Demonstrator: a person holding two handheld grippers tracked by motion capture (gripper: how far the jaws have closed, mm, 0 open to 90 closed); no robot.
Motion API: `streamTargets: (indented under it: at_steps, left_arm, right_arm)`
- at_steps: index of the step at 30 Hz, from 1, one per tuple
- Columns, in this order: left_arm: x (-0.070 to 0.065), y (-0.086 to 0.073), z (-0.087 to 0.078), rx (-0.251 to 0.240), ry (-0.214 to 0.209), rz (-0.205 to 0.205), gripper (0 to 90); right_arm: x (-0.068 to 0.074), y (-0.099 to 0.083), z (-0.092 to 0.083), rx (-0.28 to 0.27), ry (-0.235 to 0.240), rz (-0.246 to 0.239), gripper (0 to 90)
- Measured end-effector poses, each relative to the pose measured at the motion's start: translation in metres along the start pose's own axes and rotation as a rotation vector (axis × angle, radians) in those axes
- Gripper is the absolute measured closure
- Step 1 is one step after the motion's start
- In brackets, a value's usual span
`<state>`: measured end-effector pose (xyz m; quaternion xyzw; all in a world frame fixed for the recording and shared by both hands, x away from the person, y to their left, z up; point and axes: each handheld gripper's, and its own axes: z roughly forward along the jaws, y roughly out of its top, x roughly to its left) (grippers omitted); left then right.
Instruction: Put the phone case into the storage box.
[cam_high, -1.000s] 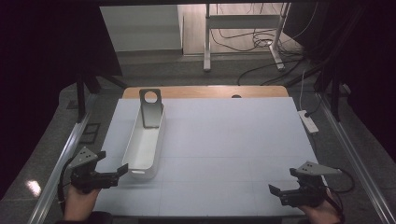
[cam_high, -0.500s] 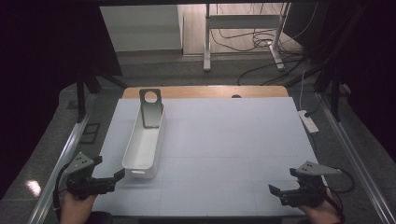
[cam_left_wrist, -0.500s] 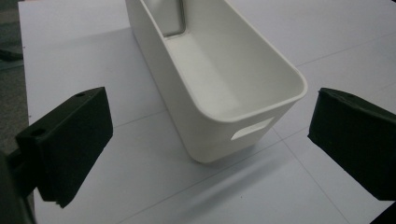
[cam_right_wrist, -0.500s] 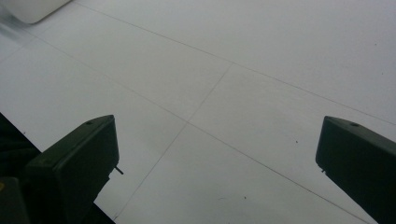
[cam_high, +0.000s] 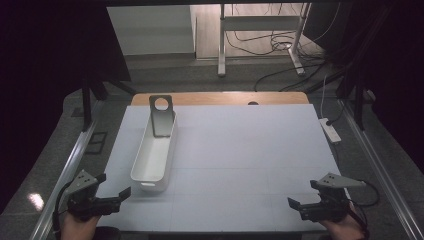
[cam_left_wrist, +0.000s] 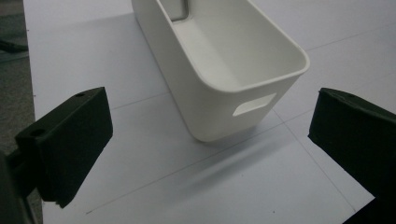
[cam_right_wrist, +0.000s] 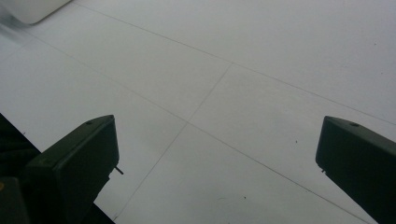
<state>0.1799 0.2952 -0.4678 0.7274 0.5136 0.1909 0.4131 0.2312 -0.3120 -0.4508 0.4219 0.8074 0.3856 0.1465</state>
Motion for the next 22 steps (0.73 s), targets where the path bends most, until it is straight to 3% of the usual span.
streamTargets:
  at_steps: [22]
  left_arm:
    - [-0.0034,-0.0090,-0.0011,0.069,0.041,0.027,0.2]
  right_arm:
    - [-0.0001,0.0000,0.0004,0.003,-0.002,0.000,0.0]
